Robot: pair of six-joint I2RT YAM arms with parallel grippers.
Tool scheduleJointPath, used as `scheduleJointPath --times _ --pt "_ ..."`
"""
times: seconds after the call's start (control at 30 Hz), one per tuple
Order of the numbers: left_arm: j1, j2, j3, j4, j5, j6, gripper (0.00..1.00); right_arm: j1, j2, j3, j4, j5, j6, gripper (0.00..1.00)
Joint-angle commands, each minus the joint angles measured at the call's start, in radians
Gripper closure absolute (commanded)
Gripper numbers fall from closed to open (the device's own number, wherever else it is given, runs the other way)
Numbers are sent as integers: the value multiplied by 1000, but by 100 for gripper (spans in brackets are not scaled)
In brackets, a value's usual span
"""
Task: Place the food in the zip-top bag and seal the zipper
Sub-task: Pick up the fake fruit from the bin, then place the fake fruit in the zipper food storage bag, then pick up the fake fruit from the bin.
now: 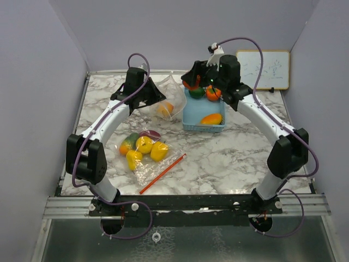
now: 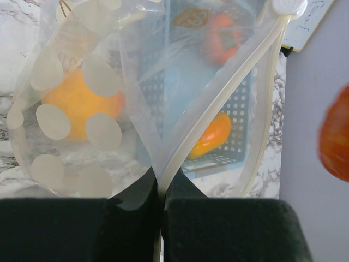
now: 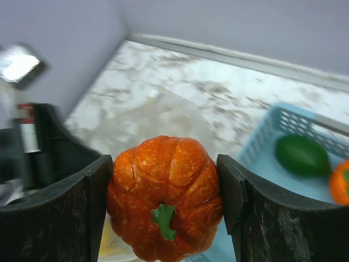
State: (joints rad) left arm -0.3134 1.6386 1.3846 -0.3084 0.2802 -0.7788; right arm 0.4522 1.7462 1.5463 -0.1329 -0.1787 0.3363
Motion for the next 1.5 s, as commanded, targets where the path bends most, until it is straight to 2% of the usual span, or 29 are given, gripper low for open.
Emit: scheduleJointPath --times 0.0,0.07,0.17,0.4,0.47,0.53,0.57,0.8,0.97,1.07,1.27,1.47 --pt "7 -26 5 4 7 15 100 9 -16 -15 186 -360 138 56" --pt "7 -28 4 5 7 13 100 23 -4 -17 218 -404 159 56" --pt "7 -29 4 9 8 11 100 54 40 20 174 -422 145 55" --pt "7 -37 8 12 14 7 100 83 117 62 93 -306 142 36" --pt "7 -35 7 13 17 9 100 83 137 101 47 -264 130 29" --pt "7 -32 7 14 19 9 100 83 135 126 6 -207 108 4" --pt "8 -31 8 15 20 8 100 83 127 128 -4 -183 91 0" --pt "8 -11 20 12 27 12 100 81 -31 56 -64 18 24 0" --pt "9 -5 29 9 34 11 100 68 -83 -4 -272 263 51 0" --pt "10 -8 33 6 34 12 100 63 -92 -69 -364 367 67 3" --pt "12 -11 28 8 39 14 100 48 2 -87 -533 444 130 3" --pt "16 -14 22 23 56 14 100 36 101 -81 -557 428 235 1"
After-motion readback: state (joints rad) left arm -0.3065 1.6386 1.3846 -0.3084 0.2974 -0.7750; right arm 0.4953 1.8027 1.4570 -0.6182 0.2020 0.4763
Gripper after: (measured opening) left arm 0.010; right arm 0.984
